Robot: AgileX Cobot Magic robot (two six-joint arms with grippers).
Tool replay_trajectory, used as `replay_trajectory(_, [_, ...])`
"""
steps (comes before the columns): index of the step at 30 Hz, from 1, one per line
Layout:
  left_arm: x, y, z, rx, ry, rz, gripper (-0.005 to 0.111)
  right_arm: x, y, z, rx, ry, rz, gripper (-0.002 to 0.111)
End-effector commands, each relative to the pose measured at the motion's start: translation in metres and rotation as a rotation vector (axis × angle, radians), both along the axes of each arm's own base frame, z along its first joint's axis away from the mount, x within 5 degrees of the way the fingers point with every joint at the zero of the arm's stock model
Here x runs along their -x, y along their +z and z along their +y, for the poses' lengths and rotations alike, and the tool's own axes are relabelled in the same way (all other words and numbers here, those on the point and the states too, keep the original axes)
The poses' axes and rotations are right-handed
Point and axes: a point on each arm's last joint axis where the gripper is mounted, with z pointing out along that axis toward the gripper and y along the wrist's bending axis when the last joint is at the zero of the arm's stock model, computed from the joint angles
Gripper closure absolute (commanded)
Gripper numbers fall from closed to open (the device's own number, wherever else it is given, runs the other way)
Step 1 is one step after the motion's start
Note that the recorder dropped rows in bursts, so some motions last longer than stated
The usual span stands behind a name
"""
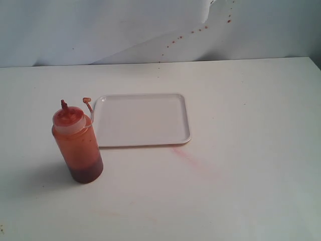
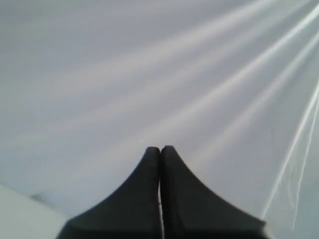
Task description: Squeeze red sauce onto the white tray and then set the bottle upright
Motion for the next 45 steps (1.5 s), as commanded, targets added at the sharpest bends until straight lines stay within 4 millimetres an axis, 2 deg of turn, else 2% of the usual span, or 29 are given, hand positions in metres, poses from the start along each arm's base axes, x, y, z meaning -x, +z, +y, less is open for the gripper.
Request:
replay_trajectory(1, [0.014,0.024,0.007,0.124,0.016,-0.323,0.107,0.000,0.000,0.000,-0.007,-0.008,-0.011,0.108])
replay_trajectory(3, [0.021,0.033,0.009,0.149,0.028,-0.463,0.107,0.000,0.000,0.000,-0.007,-0.008,-0.011,0.108])
replay_trajectory(5, [0.015,0.045,0.007,0.124,0.020,-0.417,0.107,0.000,0.000,0.000,-0.007,-0.008,-0.011,0.108])
replay_trajectory(8, [-0.011,0.071,-0.005,-0.094,-0.012,-0.235,0.107,0.000,0.000,0.000,-0.007,-0.008,-0.011,0.108])
replay_trajectory(10, [-0.041,0.078,-0.014,-0.263,-0.050,-0.123,0.107,0.000,0.000,0.000,-0.007,-0.008,-0.011,0.108])
replay_trajectory(11, [-0.058,0.075,-0.017,-0.294,-0.084,-0.053,0.107,0.000,0.000,0.000,-0.007,-0.008,-0.011,0.108])
replay_trajectory(13, [-0.088,0.062,-0.024,-0.290,-0.170,0.048,0.107,0.000,0.000,0.000,-0.007,-0.008,-0.011,0.108])
replay_trajectory(14, [-0.109,0.043,-0.032,-0.320,-0.264,0.109,0.107,0.000,0.000,0.000,-0.007,-0.008,-0.011,0.108])
replay_trajectory(15, [-0.116,0.035,-0.035,-0.341,-0.302,0.128,0.107,0.000,0.000,0.000,-0.007,-0.008,-0.011,0.108])
replay_trajectory(16, [-0.126,0.014,-0.044,-0.393,-0.397,0.155,0.107,0.000,0.000,0.000,-0.007,-0.008,-0.011,0.108])
replay_trajectory(17, [-0.127,0.006,-0.048,-0.422,-0.444,0.150,0.107,0.000,0.000,0.000,-0.007,-0.008,-0.011,0.108])
replay_trajectory(18, [-0.130,-0.013,-0.056,-0.527,-0.536,0.180,0.107,0.000,0.000,0.000,-0.007,-0.008,-0.011,0.108])
replay_trajectory(19, [-0.133,-0.023,-0.058,-0.575,-0.564,0.219,0.107,0.000,0.000,0.000,-0.007,-0.008,-0.011,0.108])
replay_trajectory(20, [-0.137,-0.043,-0.060,-0.663,-0.617,0.309,0.107,0.000,0.000,0.000,-0.007,-0.008,-0.011,0.108])
replay_trajectory(21, [-0.140,-0.055,-0.060,-0.651,-0.639,0.375,0.107,0.000,0.000,0.000,-0.007,-0.008,-0.011,0.108])
replay_trajectory(25, [-0.147,-0.086,-0.061,-0.594,-0.703,0.506,0.107,0.000,0.000,0.000,-0.007,-0.008,-0.011,0.108])
replay_trajectory(27, [-0.147,-0.092,-0.062,-0.587,-0.727,0.524,0.107,0.000,0.000,0.000,-0.007,-0.008,-0.011,0.108])
replay_trajectory(33, [-0.148,-0.086,-0.065,-0.565,-0.744,0.448,0.107,0.000,0.000,0.000,-0.007,-0.008,-0.011,0.108])
replay_trajectory(36, [-0.143,-0.080,-0.064,-0.561,-0.740,0.346,0.107,0.000,0.000,0.000,-0.007,-0.008,-0.011,0.108])
replay_trajectory(37, [-0.140,-0.079,-0.061,-0.557,-0.725,0.310,0.107,0.000,0.000,0.000,-0.007,-0.008,-0.011,0.108])
replay_trajectory(39, [-0.132,-0.084,-0.054,-0.570,-0.694,0.342,0.107,0.000,0.000,0.000,-0.007,-0.008,-0.011,0.108])
replay_trajectory(45, [-0.113,-0.085,-0.031,-0.532,-0.541,0.397,0.107,0.000,0.000,0.000,-0.007,-0.008,-0.011,0.108])
